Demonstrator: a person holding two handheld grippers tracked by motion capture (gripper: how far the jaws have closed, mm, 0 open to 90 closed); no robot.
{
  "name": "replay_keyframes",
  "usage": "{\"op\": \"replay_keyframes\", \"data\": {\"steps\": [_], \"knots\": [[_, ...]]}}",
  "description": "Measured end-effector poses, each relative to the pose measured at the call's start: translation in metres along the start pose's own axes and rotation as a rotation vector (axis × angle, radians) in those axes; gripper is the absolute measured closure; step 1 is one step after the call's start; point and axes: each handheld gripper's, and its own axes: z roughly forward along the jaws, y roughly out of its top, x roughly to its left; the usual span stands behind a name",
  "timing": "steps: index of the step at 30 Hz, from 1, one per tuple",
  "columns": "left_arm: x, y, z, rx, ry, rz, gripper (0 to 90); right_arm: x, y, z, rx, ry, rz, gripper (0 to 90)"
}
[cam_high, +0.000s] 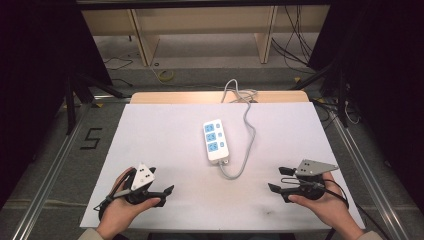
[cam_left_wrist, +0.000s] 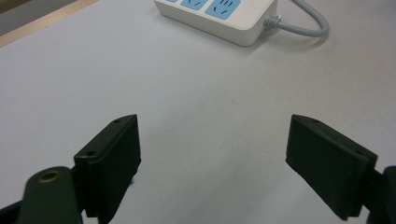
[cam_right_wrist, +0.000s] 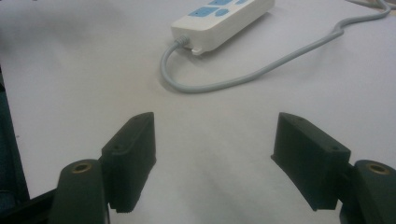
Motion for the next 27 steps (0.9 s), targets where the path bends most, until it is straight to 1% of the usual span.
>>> {"op": "replay_keyframes", "data": {"steps": [3,4,5,6,7,9,11,14,15,16,18,20,21,22,24,25,26,27], "knots": [[0.002,0.000,0.001,-0.003,0.007,-0.003,17.7,0.000,0.002,0.001,0.000,-0.009,0.006,32.7],[0.003,0.000,0.001,-0.006,0.008,-0.003,17.7,0.000,0.004,0.003,0.010,-0.018,0.007,34.6],[0.003,0.000,0.001,-0.005,0.008,-0.005,17.8,0.000,0.005,0.004,0.004,-0.020,0.009,36.4],[0.003,0.000,0.001,-0.004,0.008,-0.005,17.8,0.000,0.005,0.004,0.004,-0.020,0.009,36.4],[0.003,0.001,0.001,-0.005,0.007,-0.001,17.7,0.001,0.009,0.005,0.008,-0.029,0.000,39.3],[0.003,0.001,0.002,-0.008,0.008,-0.001,17.8,0.003,0.013,0.006,-0.003,-0.029,-0.001,42.2],[0.004,0.001,0.002,-0.009,0.009,-0.006,17.8,0.004,0.014,0.006,-0.001,-0.033,-0.005,43.7],[0.004,0.001,0.002,-0.008,0.008,-0.010,18.0,0.006,0.020,0.011,0.001,-0.030,-0.010,49.7],[0.005,0.001,0.002,-0.010,0.009,-0.012,18.0,0.006,0.020,0.011,0.001,-0.030,-0.010,49.7],[0.004,0.001,0.003,-0.010,0.000,-0.020,18.3,0.007,0.023,0.014,0.005,-0.029,-0.012,53.2],[0.004,0.001,0.003,-0.009,-0.001,-0.014,18.4,0.006,0.024,0.016,0.005,-0.026,-0.013,54.8],[0.003,0.001,0.003,-0.008,-0.005,-0.004,18.4,0.007,0.029,0.021,0.004,-0.030,-0.027,61.0],[0.004,0.001,0.002,-0.007,-0.003,-0.003,18.4,0.007,0.029,0.021,0.004,-0.030,-0.027,61.0],[0.004,0.001,0.003,-0.010,-0.001,-0.014,18.5,0.008,0.032,0.024,0.013,-0.048,-0.029,69.2],[0.004,0.001,0.003,-0.010,0.000,-0.016,18.7,0.009,0.036,0.026,0.010,-0.052,-0.031,76.9],[0.004,0.001,0.003,-0.011,0.003,-0.014,18.8,0.009,0.036,0.026,0.010,-0.052,-0.031,76.9],[0.003,0.001,0.002,-0.013,0.005,-0.015,18.8,0.010,0.038,0.028,0.009,-0.054,-0.034,79.9],[0.003,0.002,0.002,-0.014,0.006,-0.014,19.0,0.011,0.042,0.031,0.019,-0.056,-0.038,85.9]]}}
